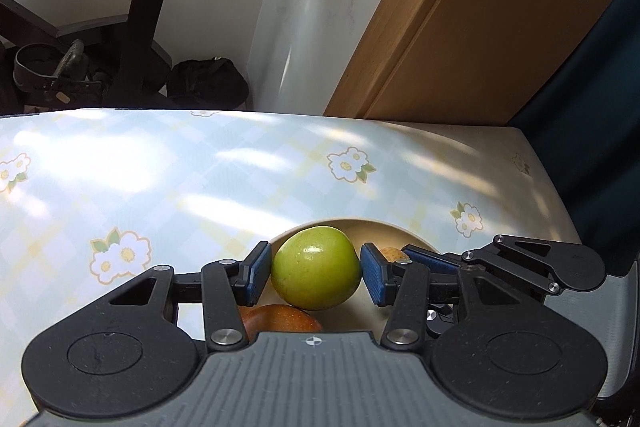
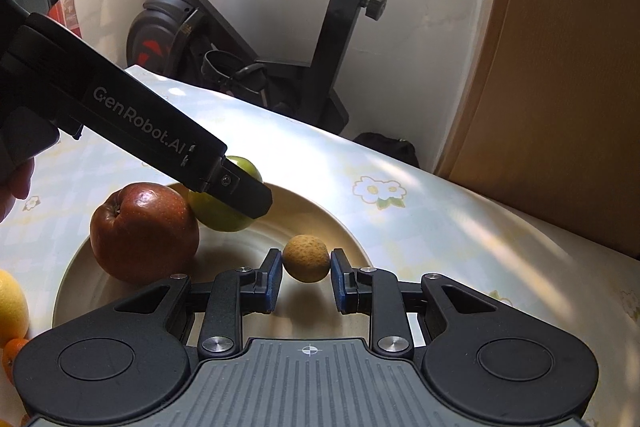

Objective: Organize fruits
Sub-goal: 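Carry the green apple with the left tool while the right tool carries the kiwi onto the plate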

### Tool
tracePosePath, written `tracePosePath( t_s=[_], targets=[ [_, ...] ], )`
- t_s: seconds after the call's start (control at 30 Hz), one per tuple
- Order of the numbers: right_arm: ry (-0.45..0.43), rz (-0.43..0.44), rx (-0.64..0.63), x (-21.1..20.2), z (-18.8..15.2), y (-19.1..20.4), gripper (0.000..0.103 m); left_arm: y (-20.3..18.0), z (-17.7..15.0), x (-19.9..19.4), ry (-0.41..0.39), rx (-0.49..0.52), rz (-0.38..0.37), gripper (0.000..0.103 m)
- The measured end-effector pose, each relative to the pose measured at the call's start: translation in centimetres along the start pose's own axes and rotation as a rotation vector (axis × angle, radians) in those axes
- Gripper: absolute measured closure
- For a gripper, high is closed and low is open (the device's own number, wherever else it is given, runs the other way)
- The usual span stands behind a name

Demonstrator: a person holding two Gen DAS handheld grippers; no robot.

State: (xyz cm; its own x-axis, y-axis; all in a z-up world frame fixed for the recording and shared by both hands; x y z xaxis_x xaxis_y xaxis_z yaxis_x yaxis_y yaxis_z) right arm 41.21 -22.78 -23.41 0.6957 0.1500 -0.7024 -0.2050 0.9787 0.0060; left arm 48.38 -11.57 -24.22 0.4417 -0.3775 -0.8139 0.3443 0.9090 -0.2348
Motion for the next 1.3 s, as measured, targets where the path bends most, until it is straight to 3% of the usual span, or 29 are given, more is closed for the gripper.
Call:
tracePosePath(
  t_s=[0.93,1.3],
  targets=[
    [-0.022,0.000,0.058,0.9,0.7,-0.7,0.079,0.2,-0.1,-1.5,-0.024,-0.025,0.010,0.052],
    [-0.063,0.005,0.082,-2.5,0.9,-0.1,0.078,-0.3,-0.2,-4.2,-0.066,-0.011,0.032,0.052]
  ],
)
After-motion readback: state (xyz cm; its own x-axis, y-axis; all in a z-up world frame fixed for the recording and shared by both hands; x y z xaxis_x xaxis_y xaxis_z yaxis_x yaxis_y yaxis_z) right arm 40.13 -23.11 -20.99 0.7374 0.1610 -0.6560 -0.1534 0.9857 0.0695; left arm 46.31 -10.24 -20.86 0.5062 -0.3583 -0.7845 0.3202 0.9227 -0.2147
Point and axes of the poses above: each gripper's, at about its wrist camera, not at the fingertips, and x roughly the way its jaws point, y to its left, z to its top, the point moved 7 cm from there along x, roughly the way its jaws point, and after that the axes turned 4 degrees about z, right-handed, at the moved point
